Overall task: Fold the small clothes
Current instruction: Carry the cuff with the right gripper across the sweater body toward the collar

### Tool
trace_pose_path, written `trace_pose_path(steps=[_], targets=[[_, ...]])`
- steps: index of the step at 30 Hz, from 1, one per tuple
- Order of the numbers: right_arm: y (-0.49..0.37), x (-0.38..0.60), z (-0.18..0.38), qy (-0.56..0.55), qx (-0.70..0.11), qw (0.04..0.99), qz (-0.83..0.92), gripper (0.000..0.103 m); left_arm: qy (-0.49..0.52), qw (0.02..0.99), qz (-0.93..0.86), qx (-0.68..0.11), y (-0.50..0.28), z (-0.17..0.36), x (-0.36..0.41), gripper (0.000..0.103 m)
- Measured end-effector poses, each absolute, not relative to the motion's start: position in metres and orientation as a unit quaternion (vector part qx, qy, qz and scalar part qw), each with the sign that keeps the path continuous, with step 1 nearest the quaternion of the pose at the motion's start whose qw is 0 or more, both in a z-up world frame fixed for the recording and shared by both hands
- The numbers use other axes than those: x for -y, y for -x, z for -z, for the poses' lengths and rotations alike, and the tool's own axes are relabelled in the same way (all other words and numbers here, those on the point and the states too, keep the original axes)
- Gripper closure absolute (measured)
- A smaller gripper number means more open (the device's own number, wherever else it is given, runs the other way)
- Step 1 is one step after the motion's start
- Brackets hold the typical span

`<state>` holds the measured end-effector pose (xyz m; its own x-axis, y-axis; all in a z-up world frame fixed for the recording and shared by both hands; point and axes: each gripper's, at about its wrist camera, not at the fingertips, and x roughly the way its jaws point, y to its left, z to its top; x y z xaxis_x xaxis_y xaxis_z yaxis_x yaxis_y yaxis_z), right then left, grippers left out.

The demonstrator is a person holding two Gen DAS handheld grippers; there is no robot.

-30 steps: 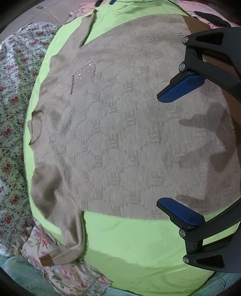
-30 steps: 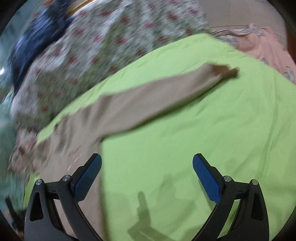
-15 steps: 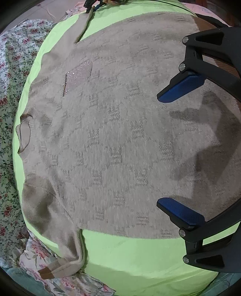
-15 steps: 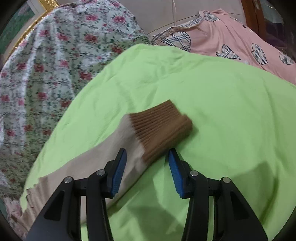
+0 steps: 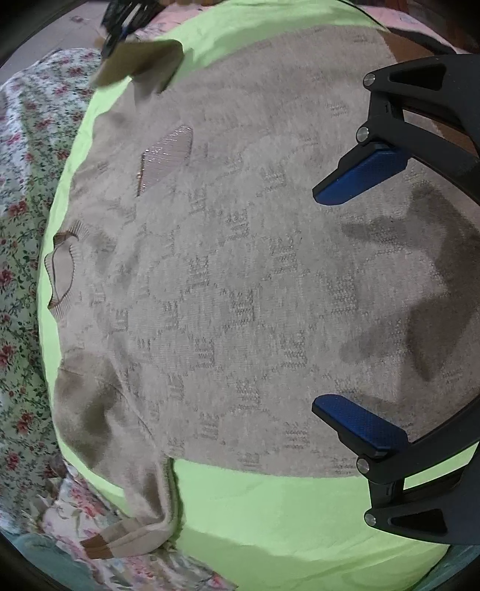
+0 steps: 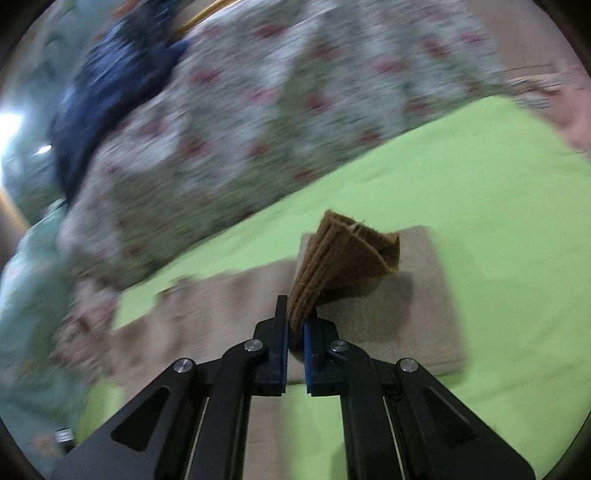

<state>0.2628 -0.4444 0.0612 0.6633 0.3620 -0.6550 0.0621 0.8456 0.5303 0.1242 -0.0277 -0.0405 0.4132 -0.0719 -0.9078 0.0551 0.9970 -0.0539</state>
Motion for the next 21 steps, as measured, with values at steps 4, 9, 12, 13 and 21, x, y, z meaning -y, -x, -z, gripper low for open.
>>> trace_pose_path(steps=[4, 9, 12, 13, 21], targets=[[-0.285, 0.347, -0.041, -0.293, -0.429, 0.837, -0.173, 0.095, 0.036, 0.845, 0.047, -0.532, -0.133, 0.037, 0.012, 0.0], [-0.302, 0.243, -0.01, -0.298, -0.463, 0.799, -0.242, 0.095, 0.088, 0.851, 0.064, -0.514, -0.145, 0.031, -0.011, 0.0], [-0.306, 0.197, 0.009, -0.298, -0.483, 0.778, -0.269, 0.095, 0.114, 0.853, 0.08, -0.502, -0.156, 0.028, -0.019, 0.0], [-0.307, 0.182, 0.017, -0.299, -0.492, 0.768, -0.28, 0.095, 0.116, 0.854, 0.082, -0.501, -0.16, 0.029, -0.021, 0.0], [-0.313, 0.153, 0.04, -0.287, -0.531, 0.741, -0.294, 0.079, 0.152, 0.838, 0.105, -0.513, -0.217, 0.054, -0.02, 0.0]])
